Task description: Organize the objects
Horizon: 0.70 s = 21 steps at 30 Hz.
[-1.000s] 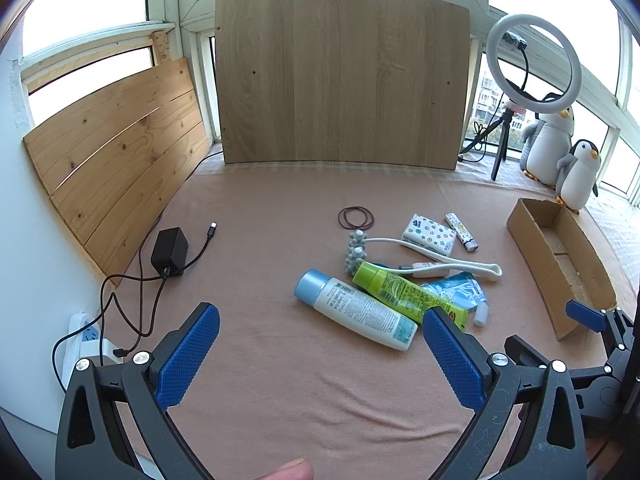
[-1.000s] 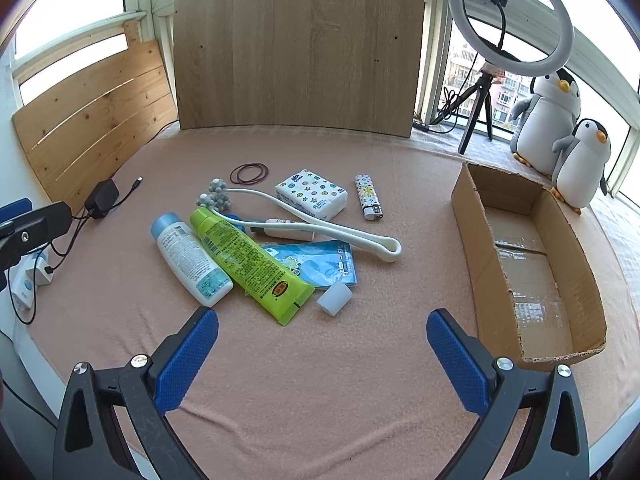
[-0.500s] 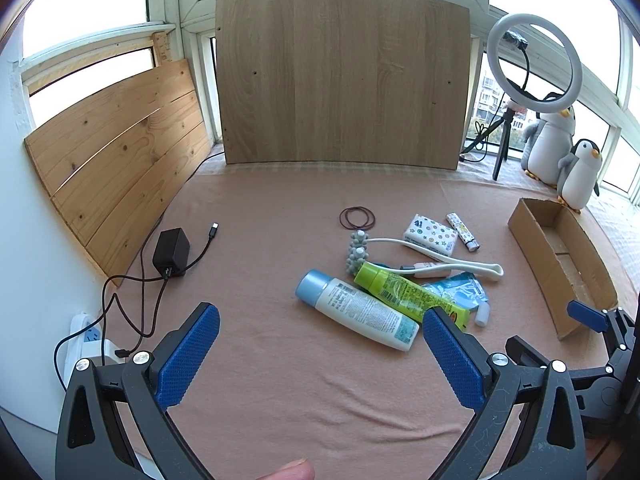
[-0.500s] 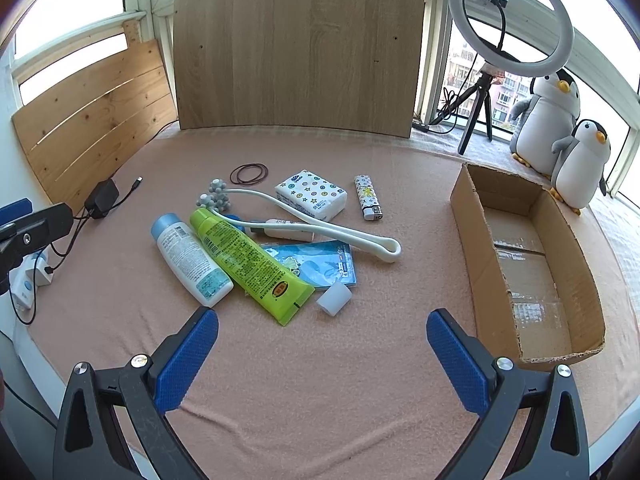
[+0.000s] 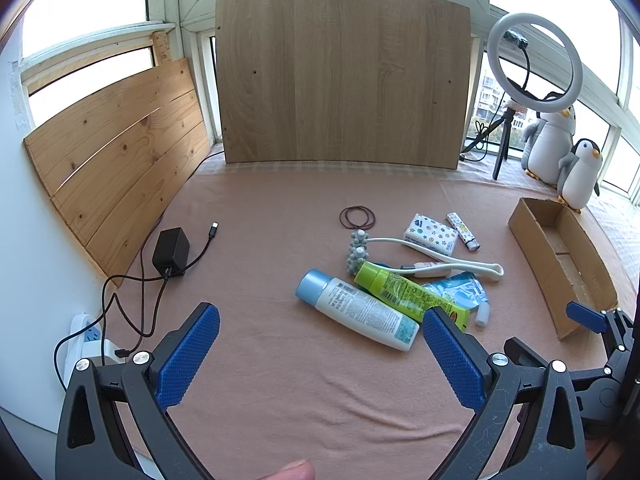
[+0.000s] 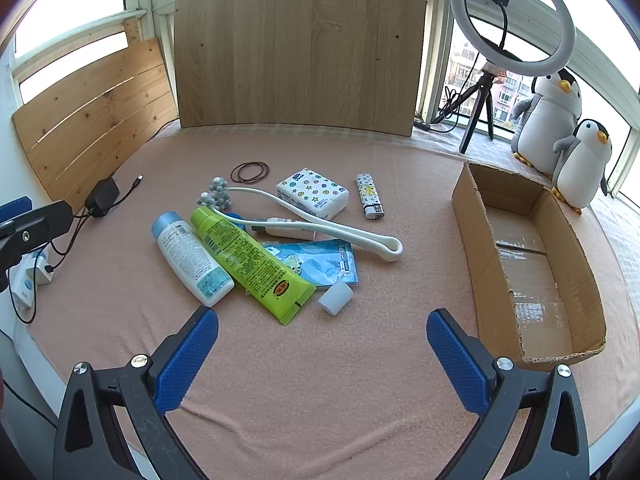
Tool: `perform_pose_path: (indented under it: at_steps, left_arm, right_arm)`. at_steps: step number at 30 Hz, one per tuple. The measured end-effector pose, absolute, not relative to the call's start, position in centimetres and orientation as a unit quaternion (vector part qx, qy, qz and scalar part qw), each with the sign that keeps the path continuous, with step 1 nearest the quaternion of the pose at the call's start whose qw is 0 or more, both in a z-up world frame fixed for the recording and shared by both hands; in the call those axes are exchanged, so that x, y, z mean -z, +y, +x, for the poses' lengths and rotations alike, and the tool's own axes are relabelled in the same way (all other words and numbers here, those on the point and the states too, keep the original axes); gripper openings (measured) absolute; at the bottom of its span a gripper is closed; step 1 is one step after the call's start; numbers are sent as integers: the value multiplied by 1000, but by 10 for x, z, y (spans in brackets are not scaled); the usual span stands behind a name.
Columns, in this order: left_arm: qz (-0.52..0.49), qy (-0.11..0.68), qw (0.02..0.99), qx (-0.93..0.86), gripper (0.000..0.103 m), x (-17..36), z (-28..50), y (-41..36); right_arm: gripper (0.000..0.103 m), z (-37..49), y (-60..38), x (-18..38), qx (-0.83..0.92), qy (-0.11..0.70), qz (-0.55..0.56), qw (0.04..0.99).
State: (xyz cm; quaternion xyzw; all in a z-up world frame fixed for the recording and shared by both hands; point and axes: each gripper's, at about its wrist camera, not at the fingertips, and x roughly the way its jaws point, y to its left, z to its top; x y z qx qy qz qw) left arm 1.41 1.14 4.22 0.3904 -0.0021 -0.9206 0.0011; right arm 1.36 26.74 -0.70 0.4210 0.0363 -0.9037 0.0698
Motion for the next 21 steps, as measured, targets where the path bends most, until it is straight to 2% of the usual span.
perform_pose_path:
  at_steps: [21]
  left_arm:
    - [392, -3, 4, 920, 103, -46, 13, 11]
  right_arm:
    - [103, 14, 265, 8, 902, 39, 425, 73]
